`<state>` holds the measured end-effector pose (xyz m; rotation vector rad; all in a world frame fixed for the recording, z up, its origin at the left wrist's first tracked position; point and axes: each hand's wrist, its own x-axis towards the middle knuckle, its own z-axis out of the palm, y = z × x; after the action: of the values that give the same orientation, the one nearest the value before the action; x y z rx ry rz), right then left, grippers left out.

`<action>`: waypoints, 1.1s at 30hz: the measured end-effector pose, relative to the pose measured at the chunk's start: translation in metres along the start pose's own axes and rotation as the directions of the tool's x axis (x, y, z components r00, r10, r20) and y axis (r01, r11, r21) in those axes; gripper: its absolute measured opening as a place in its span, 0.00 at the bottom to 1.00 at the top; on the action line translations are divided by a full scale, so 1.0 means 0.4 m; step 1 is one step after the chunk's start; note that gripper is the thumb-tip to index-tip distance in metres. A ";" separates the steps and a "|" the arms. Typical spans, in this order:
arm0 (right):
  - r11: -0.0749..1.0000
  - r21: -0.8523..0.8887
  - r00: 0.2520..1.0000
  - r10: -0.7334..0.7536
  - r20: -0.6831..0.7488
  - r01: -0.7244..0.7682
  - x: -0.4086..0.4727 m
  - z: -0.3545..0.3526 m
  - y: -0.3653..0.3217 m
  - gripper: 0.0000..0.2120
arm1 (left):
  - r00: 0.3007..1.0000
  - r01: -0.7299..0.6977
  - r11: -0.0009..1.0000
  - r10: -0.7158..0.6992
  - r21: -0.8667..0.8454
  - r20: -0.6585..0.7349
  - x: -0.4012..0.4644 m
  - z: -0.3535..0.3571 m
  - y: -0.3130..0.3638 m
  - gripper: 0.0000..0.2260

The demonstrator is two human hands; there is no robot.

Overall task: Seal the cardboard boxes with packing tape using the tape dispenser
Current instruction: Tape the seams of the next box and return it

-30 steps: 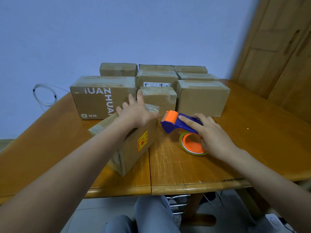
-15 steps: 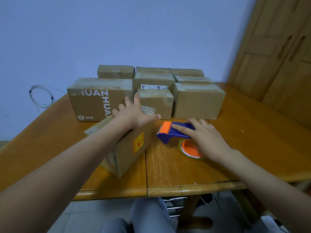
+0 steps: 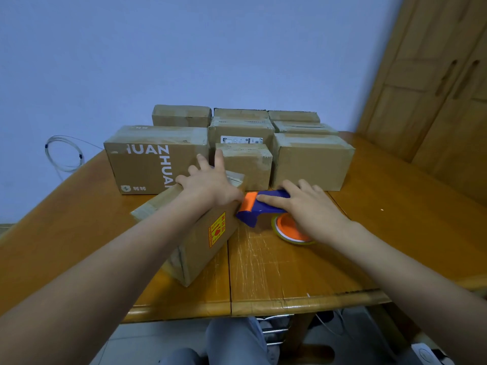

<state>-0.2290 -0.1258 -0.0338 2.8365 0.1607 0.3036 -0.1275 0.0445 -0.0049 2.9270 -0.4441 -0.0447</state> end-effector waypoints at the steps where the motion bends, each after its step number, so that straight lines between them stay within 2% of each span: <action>1: 1.000 -0.018 1.000 -0.007 -0.003 0.007 0.004 -0.010 -0.001 0.29 | 1.000 0.004 1.000 -0.004 0.002 -0.003 0.000 0.001 0.001 0.51; 14: 0.981 -0.176 0.996 -0.078 0.036 0.083 0.054 -0.109 -0.038 0.21 | 0.999 0.028 1.000 -0.027 0.008 -0.026 -0.003 0.008 0.008 0.51; 20: 0.976 -0.197 0.990 -0.065 0.125 0.089 0.069 -0.148 -0.058 0.19 | 0.999 0.032 0.999 -0.032 -0.003 -0.016 -0.005 0.006 0.009 0.51; 33: 0.882 -0.436 0.961 -0.060 0.271 0.178 0.106 -0.212 -0.118 0.18 | 1.000 0.016 1.000 -0.017 -0.021 -0.007 -0.009 0.004 0.004 0.48</action>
<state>-0.2106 -0.0522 0.0400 2.3534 0.1834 -0.0465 -0.1315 0.0438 -0.0062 2.9095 -0.4159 -0.0407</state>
